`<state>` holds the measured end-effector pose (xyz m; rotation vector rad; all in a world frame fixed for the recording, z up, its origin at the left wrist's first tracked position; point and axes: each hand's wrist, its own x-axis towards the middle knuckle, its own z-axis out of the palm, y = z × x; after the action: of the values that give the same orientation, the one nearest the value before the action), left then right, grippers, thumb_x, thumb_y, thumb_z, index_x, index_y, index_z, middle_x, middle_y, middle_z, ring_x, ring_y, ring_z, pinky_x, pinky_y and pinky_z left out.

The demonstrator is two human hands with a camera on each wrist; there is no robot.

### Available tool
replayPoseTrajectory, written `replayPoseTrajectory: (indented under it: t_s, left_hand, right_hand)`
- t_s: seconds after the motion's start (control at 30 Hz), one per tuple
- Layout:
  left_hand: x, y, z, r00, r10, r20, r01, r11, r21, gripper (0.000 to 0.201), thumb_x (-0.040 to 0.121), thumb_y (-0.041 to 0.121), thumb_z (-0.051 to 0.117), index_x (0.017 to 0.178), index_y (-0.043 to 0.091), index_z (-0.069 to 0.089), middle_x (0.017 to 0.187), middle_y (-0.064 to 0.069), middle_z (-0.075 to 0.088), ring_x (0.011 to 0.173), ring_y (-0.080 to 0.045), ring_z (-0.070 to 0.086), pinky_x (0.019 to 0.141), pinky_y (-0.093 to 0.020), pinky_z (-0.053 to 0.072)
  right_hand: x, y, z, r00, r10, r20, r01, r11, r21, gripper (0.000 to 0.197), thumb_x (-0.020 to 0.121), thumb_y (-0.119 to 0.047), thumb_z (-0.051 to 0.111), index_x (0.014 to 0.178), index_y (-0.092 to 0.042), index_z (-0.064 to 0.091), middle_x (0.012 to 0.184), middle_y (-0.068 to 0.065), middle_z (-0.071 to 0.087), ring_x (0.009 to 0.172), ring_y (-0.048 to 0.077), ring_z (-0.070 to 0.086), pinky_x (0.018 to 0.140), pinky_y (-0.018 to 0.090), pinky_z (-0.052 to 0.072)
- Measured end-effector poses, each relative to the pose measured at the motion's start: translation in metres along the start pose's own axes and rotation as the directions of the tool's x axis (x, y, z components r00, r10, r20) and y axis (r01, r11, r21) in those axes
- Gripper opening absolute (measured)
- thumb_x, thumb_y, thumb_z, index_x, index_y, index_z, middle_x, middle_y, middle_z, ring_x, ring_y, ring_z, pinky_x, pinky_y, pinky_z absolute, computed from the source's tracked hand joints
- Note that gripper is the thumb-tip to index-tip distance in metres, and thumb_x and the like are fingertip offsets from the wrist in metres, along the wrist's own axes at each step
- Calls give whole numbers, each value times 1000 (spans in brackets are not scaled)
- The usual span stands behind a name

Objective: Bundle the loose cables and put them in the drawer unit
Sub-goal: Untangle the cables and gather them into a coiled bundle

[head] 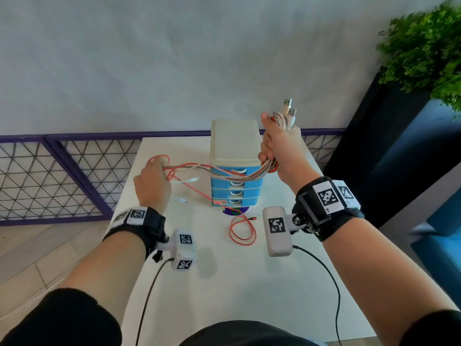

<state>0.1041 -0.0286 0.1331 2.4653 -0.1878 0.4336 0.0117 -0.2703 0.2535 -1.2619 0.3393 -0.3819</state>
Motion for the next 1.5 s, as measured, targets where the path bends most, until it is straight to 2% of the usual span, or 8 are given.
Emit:
replayPoseTrajectory:
  t_s: [0.13,0.33,0.47,0.6,0.8,0.97,1.17,1.5]
  left_hand:
    - [12,-4,9,901,160,404,-194,980,44,19,80,12,55,78,28,46,92,-3,55,90,-33,58,71,-37,46]
    - [-18,26,2,445,189,875,-91,982,-165,61,76,-6,62,131,15,43,116,1,52,105,-15,52,75,-12,43]
    - [-14,58,-4,464,15,886,-233,967,106,29,81,25,59,109,19,52,109,-1,61,102,-24,57,87,-33,46]
    - [-11,77,-13,581,-63,811,-508,751,422,60,89,55,45,137,18,42,139,-4,48,125,-27,49,100,-40,42]
    - [-43,114,-2,471,454,756,-237,891,-387,44,85,53,57,120,28,53,119,5,64,110,-14,59,98,-33,46]
    - [-70,110,15,618,423,663,-43,860,-508,32,93,46,48,73,22,57,50,10,59,52,-12,54,63,-34,47]
    - [-77,110,24,683,434,588,-50,830,-555,39,90,53,46,67,21,48,59,8,46,56,-13,41,57,-33,39]
    - [-74,98,-2,292,390,873,635,604,-482,41,85,53,42,81,13,54,49,7,33,42,-8,32,85,-35,53]
  right_hand:
    - [0,15,-2,1000,15,21,-15,1000,22,43,93,-28,60,61,-17,34,39,-4,28,29,11,27,38,23,33]
    - [5,44,-10,998,53,-37,-54,998,-44,33,93,-27,60,69,-16,40,41,-5,32,32,11,30,46,30,37]
    - [6,52,-13,997,53,-52,-59,990,-125,37,93,-28,60,65,-16,40,42,-4,34,32,11,34,49,33,39]
    - [7,54,-15,998,26,-62,-38,980,-197,39,93,-32,59,62,-16,41,40,-5,38,31,12,39,52,35,41]
    - [-2,56,-1,989,141,35,-143,987,79,36,94,-28,59,67,-17,38,48,-1,27,37,13,30,45,29,42]
    - [-4,53,-3,983,174,60,-184,933,309,34,94,-30,60,67,-18,42,49,-4,26,37,10,31,43,26,43]
    - [0,58,-12,979,201,36,-199,897,396,36,94,-30,59,66,-20,40,50,-6,25,36,8,29,41,23,39]
    - [11,53,-29,973,231,6,-194,803,563,35,96,-31,55,66,-20,42,45,-9,29,34,4,29,39,18,35]
